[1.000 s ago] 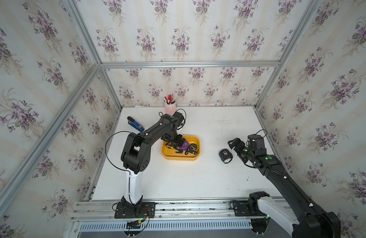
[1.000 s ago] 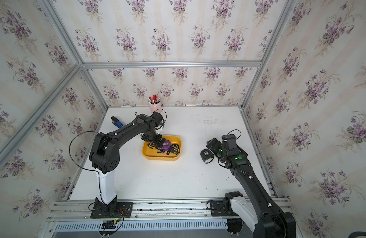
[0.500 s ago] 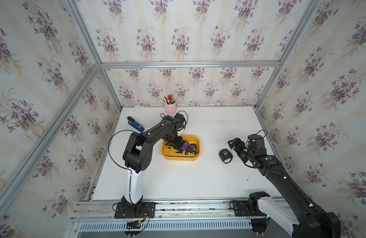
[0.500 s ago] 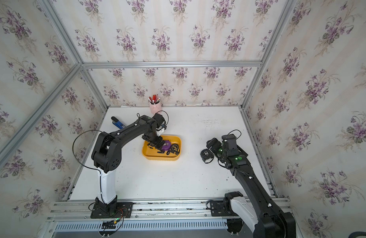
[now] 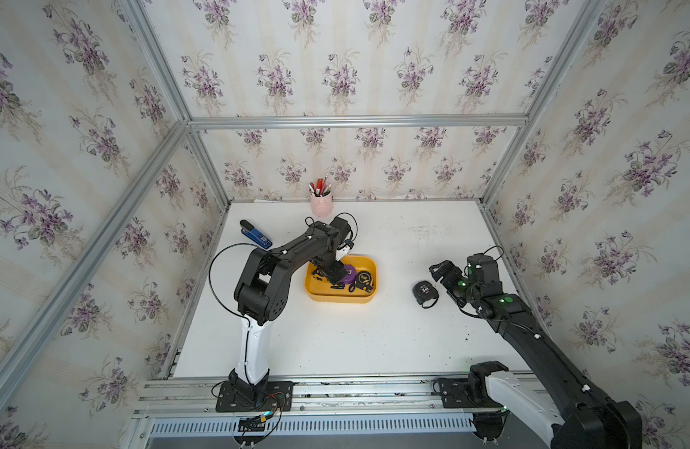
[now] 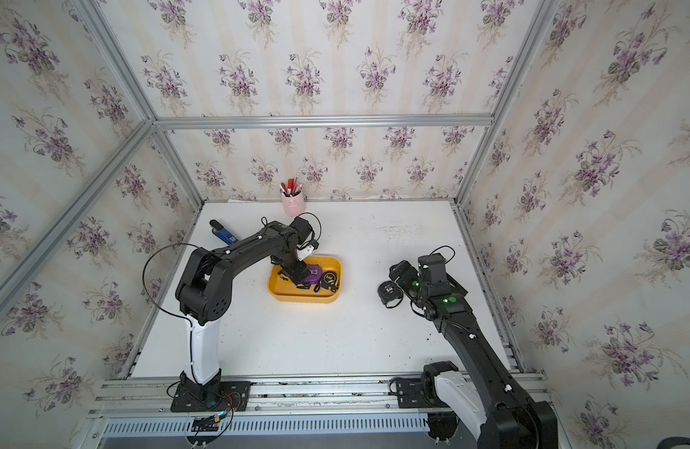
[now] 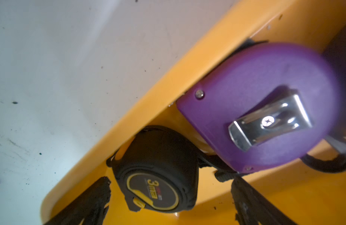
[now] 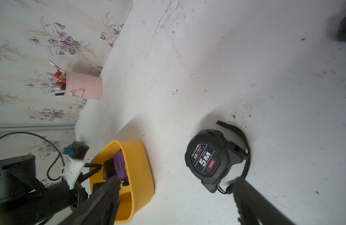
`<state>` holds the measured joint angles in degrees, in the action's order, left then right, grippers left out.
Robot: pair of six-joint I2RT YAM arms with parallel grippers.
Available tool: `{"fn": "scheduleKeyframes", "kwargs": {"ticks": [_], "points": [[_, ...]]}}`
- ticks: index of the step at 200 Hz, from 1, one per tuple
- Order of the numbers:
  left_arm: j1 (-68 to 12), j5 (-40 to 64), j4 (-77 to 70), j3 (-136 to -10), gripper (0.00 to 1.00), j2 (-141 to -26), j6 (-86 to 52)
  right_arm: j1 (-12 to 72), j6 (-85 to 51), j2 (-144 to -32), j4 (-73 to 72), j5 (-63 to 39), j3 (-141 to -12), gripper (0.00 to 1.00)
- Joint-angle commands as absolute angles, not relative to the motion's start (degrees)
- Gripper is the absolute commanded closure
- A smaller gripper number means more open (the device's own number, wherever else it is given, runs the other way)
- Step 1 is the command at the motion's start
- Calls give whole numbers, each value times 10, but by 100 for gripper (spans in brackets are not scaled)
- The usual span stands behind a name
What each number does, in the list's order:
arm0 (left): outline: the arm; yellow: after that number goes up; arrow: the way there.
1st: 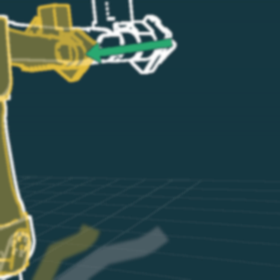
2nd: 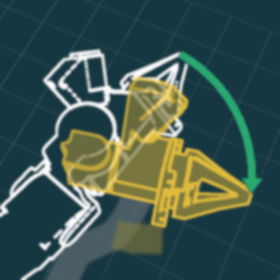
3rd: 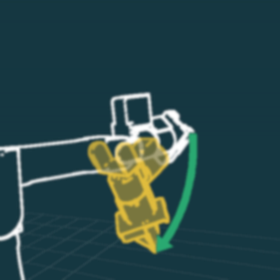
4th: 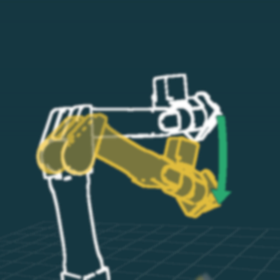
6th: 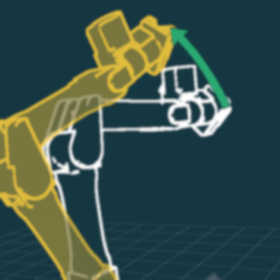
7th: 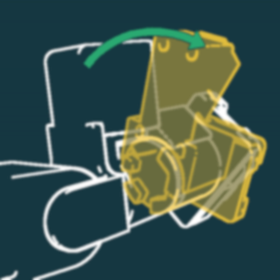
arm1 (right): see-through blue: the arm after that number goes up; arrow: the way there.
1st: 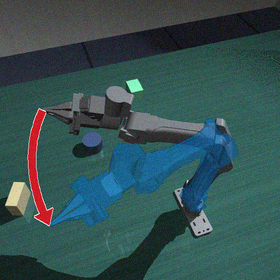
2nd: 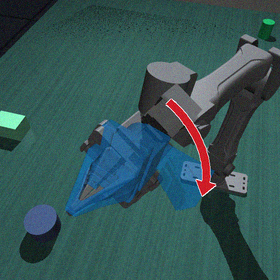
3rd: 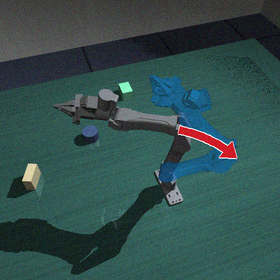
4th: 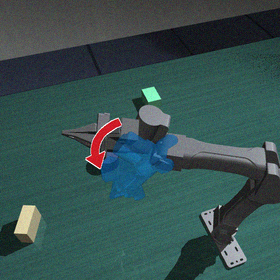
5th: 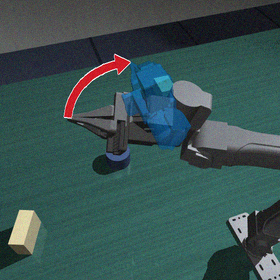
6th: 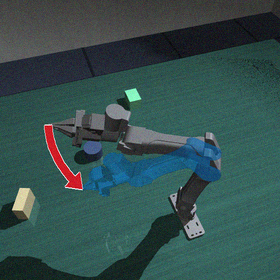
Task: Take the tape measure out of the storage box
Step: Pick up the tape measure from the storage box.
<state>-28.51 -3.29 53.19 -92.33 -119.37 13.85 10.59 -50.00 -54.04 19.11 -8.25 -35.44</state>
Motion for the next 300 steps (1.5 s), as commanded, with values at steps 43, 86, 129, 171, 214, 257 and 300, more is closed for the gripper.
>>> {"fn": "scheduleKeyframes", "kwargs": {"ticks": [43, 86, 129, 171, 214, 257, 300], "points": [[-286, -31, 528, -929, 1, -1214, 173, 107, -502, -540, 177, -77, -352, 7], [-285, -25, 527, -931, 1, -1235, 172, 107, -502, -540, 175, -77, -350, 7], [-285, -26, 528, -933, 1, -1242, 158, 107, -503, -543, 173, -77, -349, 8], [-280, -18, 544, -940, 8, -1241, 131, 107, -504, -547, 172, -77, -346, 8], [-281, -32, 569, -944, 29, -1237, 98, 106, -506, -552, 169, -80, -344, 8], [-281, -52, 593, -959, 52, -1226, 73, 107, -507, -555, 163, -81, -345, 8], [-286, -83, 660, -1002, 78, -1213, 21, 106, -504, -553, 150, -96, -340, 8]]}}
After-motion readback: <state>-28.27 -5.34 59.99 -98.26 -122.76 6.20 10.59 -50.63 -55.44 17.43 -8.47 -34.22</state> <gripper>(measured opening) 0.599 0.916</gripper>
